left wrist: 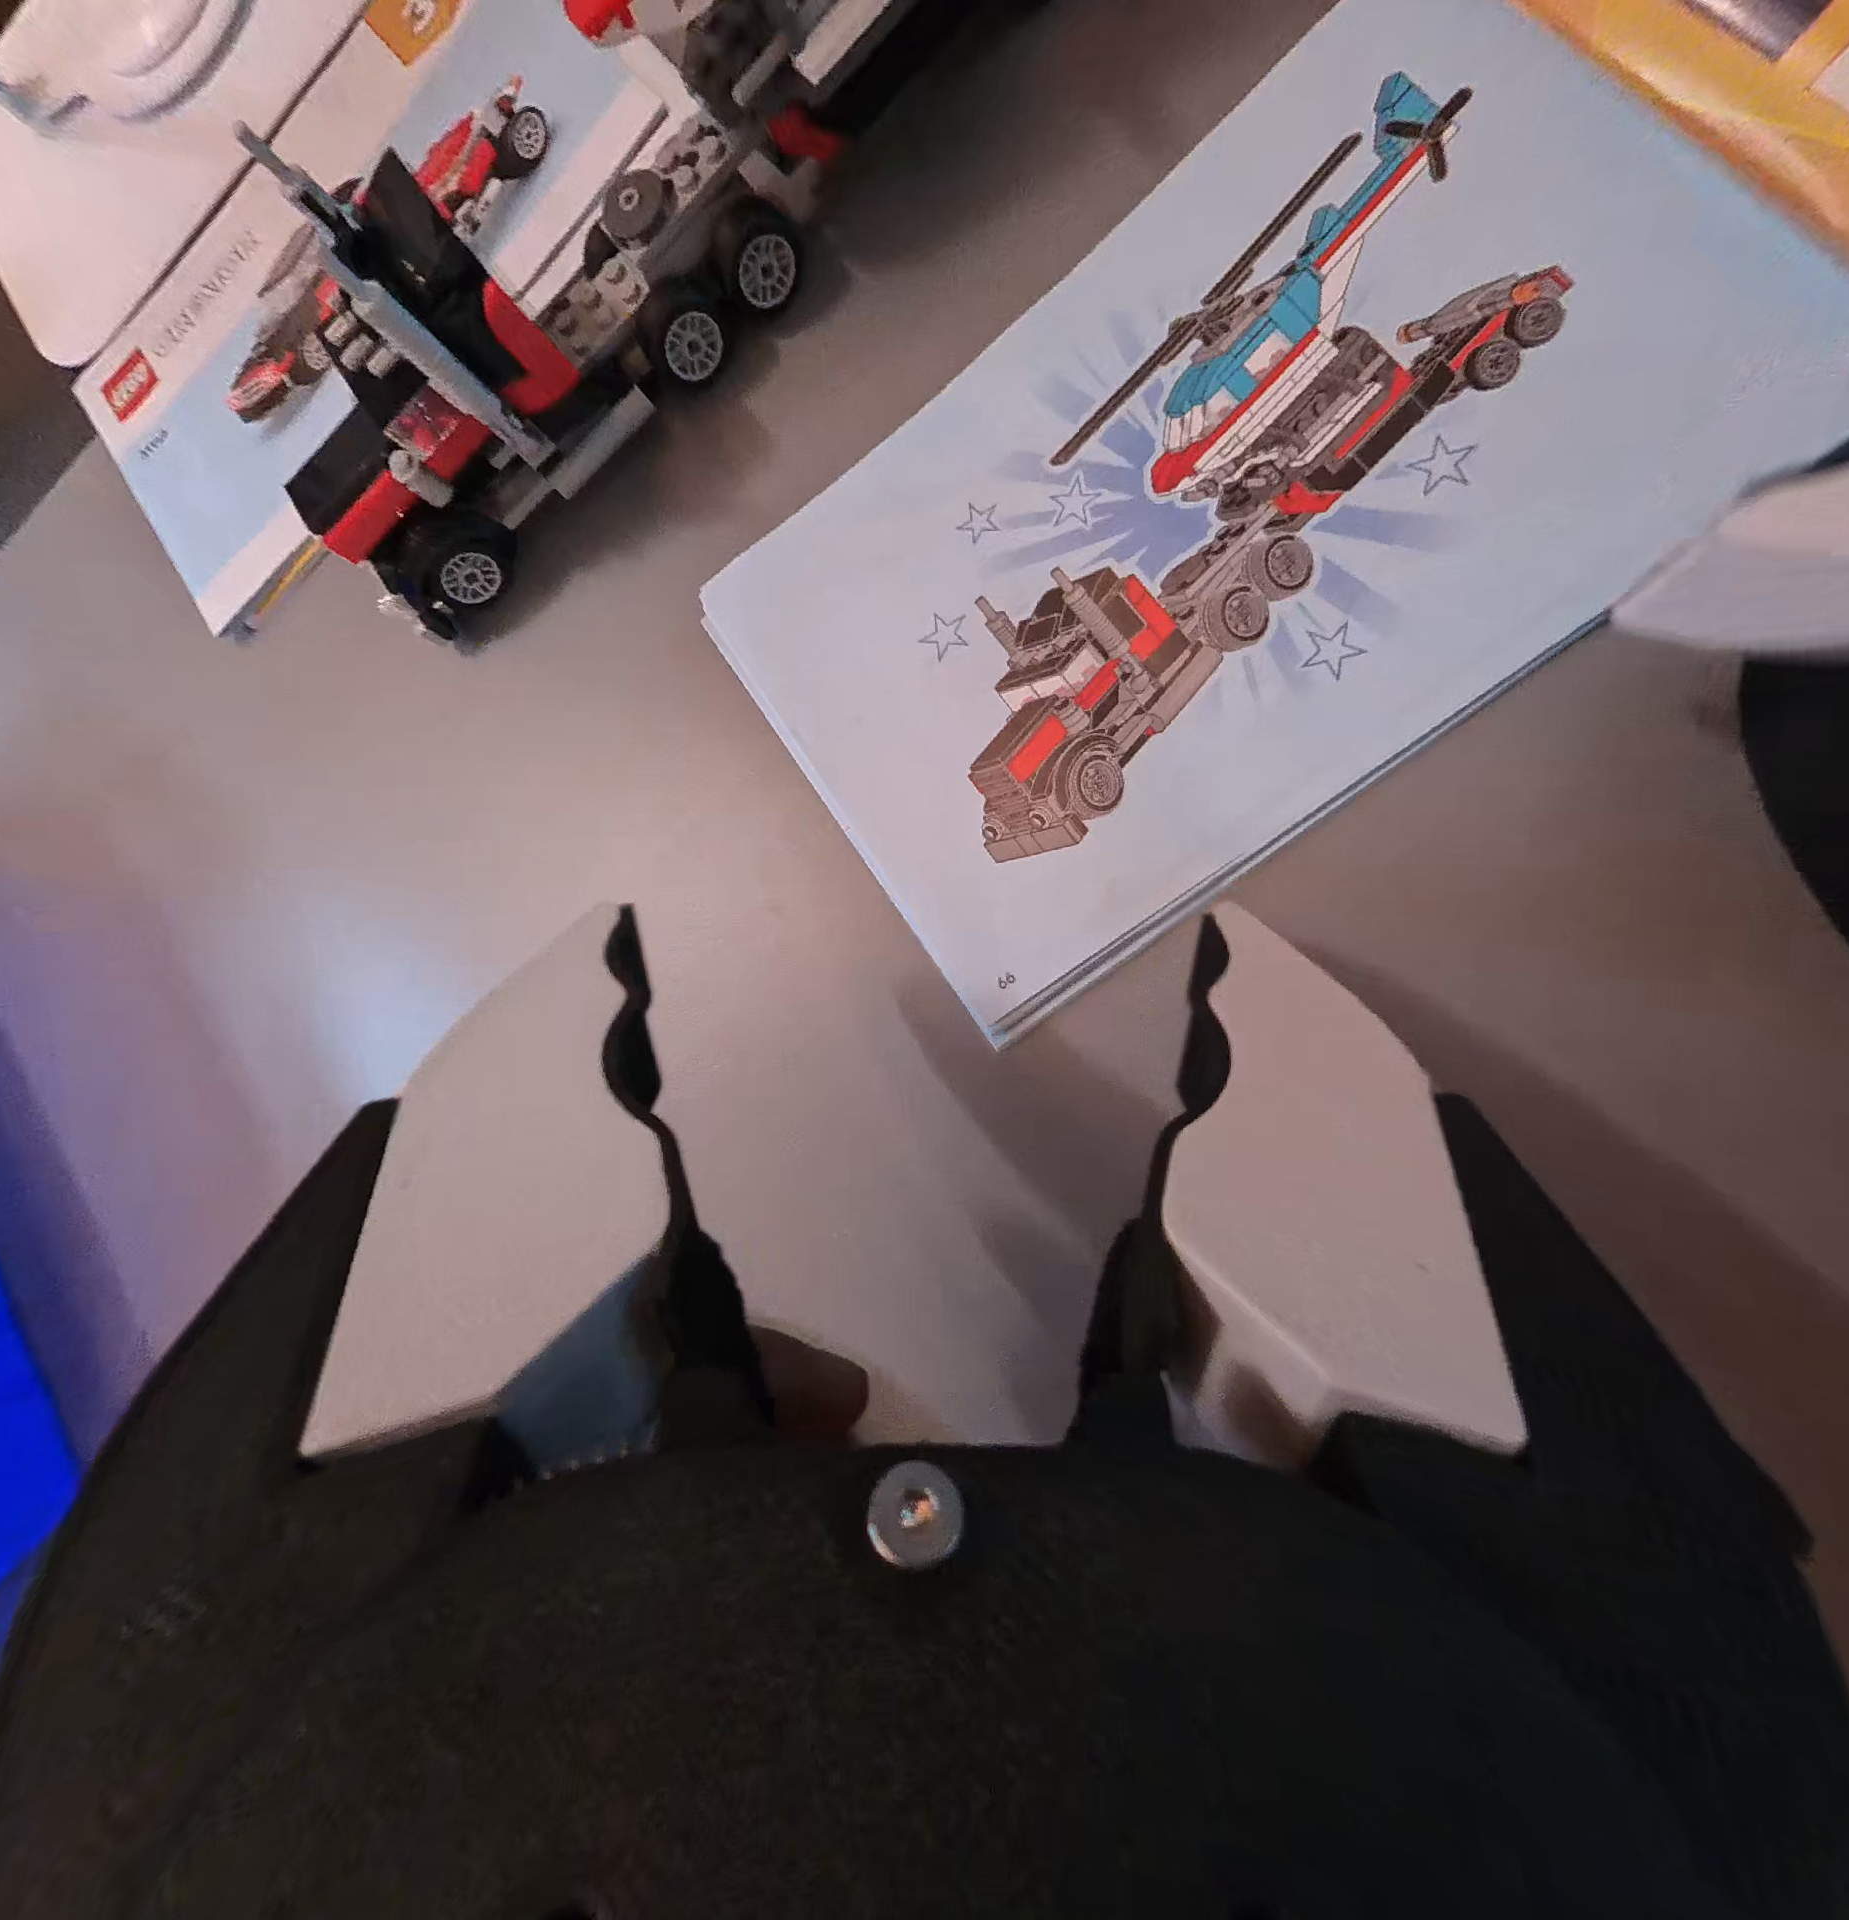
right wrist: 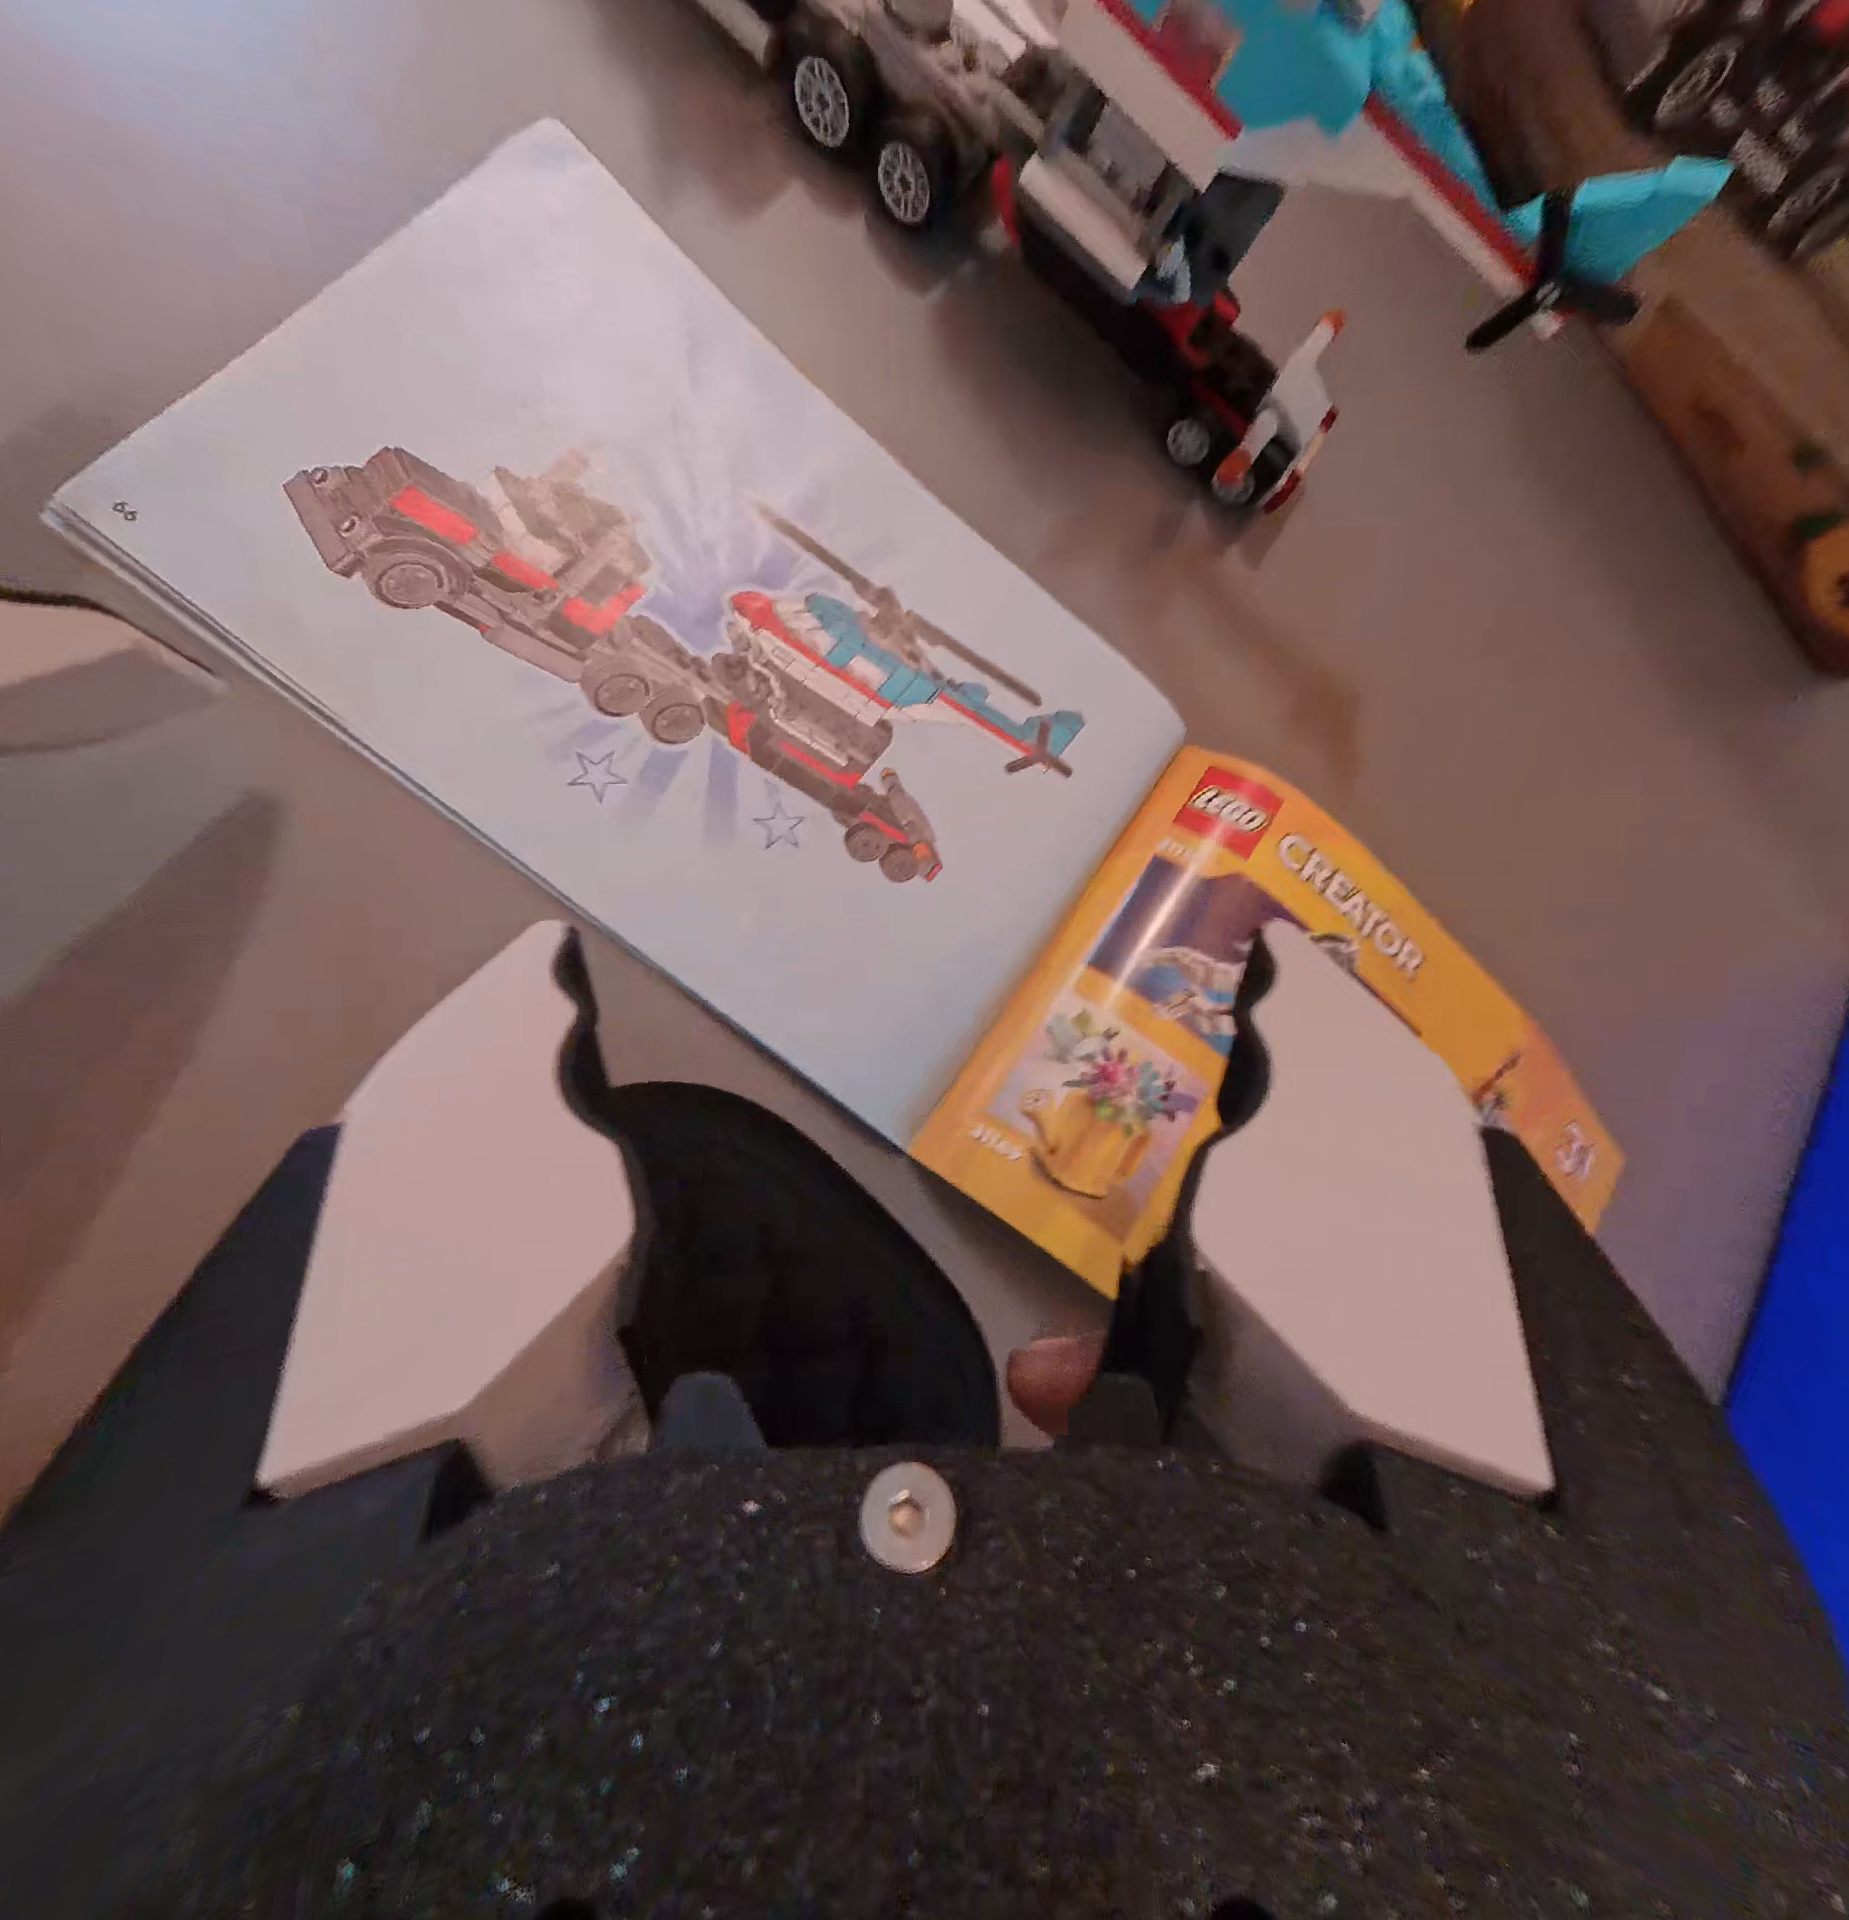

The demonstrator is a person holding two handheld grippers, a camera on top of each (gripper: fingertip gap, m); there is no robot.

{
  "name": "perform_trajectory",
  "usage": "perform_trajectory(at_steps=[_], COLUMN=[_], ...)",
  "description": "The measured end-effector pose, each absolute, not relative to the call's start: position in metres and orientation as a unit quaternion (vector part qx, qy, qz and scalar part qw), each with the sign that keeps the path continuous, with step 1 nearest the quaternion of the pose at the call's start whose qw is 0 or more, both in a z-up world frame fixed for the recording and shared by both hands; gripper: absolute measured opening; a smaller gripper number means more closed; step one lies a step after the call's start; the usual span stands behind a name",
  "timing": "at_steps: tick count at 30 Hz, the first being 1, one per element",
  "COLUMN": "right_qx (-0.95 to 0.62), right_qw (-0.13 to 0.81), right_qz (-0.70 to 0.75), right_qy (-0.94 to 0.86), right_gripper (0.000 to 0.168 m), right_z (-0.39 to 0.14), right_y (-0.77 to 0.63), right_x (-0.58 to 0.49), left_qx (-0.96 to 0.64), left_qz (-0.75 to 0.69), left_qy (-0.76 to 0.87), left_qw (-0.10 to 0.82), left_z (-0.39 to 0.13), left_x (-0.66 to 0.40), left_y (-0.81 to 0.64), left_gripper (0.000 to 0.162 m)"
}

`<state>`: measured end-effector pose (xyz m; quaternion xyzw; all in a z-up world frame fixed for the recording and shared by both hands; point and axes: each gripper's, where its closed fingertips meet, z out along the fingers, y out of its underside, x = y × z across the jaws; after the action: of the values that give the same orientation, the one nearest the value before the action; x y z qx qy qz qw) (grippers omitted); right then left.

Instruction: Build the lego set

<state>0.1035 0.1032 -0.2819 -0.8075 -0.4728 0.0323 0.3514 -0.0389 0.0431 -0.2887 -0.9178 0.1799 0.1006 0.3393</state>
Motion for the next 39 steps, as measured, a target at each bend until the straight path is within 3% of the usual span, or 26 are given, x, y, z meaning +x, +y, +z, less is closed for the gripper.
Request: perform_trajectory(at_steps=[1, 3, 6, 39], right_qx=[-0.813, -0.821, -0.822, -0.847], right_qw=[0.349, 0.346, 0.348, 0.334], right_qz=[0.031, 0.03, 0.033, 0.04], right_qy=[-0.465, -0.453, -0.449, -0.412], right_gripper=[0.127, 0.144, 0.148, 0.147], right_z=[-0.285, -0.288, -0.289, -0.294], right_y=[0.102, 0.099, 0.096, 0.091], right_x=[0.103, 0.102, 0.101, 0.121], left_qx=[-0.917, -0.917, -0.914, -0.908], left_qz=[0.11, 0.124, 0.126, 0.049], left_qy=[0.179, 0.174, 0.169, 0.212], left_qw=[0.339, 0.338, 0.345, 0.359], left_z=[-0.288, -0.288, -0.284, -0.283], left_x=[-0.041, -0.044, -0.043, 0.001], left_y=[0.043, 0.044, 0.043, 0.049], left_gripper=[0.107, 0.124, 0.135, 0.135])
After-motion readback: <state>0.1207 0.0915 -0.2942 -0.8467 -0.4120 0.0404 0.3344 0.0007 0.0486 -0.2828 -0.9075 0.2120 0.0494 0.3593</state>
